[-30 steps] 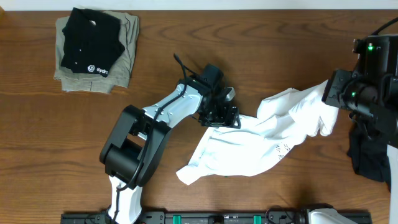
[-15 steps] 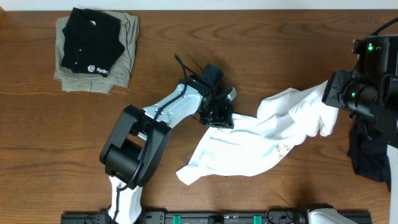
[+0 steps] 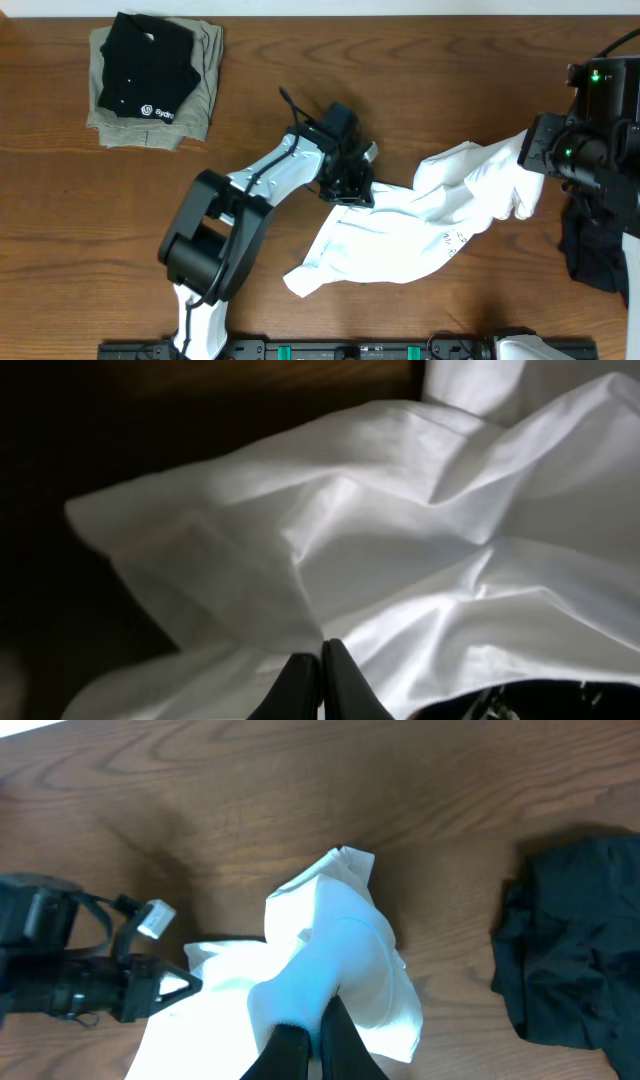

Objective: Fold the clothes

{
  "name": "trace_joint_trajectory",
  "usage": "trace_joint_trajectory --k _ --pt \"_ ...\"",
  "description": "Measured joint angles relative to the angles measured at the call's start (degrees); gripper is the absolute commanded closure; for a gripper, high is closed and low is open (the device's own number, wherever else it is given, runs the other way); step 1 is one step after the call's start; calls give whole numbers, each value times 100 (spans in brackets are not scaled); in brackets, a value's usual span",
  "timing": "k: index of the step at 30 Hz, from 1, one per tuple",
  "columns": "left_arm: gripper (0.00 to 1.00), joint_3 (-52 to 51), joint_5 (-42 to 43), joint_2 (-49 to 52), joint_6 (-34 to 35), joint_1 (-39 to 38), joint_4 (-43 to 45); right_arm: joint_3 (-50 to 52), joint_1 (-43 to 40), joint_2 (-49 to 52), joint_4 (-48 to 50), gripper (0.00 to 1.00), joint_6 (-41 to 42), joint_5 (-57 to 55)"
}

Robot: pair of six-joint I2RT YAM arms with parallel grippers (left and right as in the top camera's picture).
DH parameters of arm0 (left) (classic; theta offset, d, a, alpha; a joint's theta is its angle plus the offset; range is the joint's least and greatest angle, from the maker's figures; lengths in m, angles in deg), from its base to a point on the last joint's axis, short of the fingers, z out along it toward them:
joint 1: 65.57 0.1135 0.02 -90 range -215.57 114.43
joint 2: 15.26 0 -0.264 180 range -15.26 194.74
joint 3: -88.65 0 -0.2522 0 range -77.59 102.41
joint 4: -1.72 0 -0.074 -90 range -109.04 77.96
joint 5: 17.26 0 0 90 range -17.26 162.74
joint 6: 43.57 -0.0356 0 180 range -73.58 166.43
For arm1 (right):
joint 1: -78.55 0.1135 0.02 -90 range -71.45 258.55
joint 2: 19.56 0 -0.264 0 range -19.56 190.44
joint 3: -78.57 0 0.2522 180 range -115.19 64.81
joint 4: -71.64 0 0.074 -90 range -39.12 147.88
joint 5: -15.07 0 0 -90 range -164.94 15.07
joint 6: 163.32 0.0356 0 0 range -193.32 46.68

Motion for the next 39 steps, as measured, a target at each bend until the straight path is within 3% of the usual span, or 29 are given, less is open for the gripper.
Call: trace_joint_trajectory --k 19,31,39 --pt "94 234 -352 -4120 0 1069 -802 0 0 2 238 99 -22 -57" --pt "94 278 -761 -5147 0 2730 -1303 -234 -527 4 920 99 -20 -723" --pt "94 964 -778 -5187 2 3001 -1478 -793 -1300 0 968 99 -63 -243"
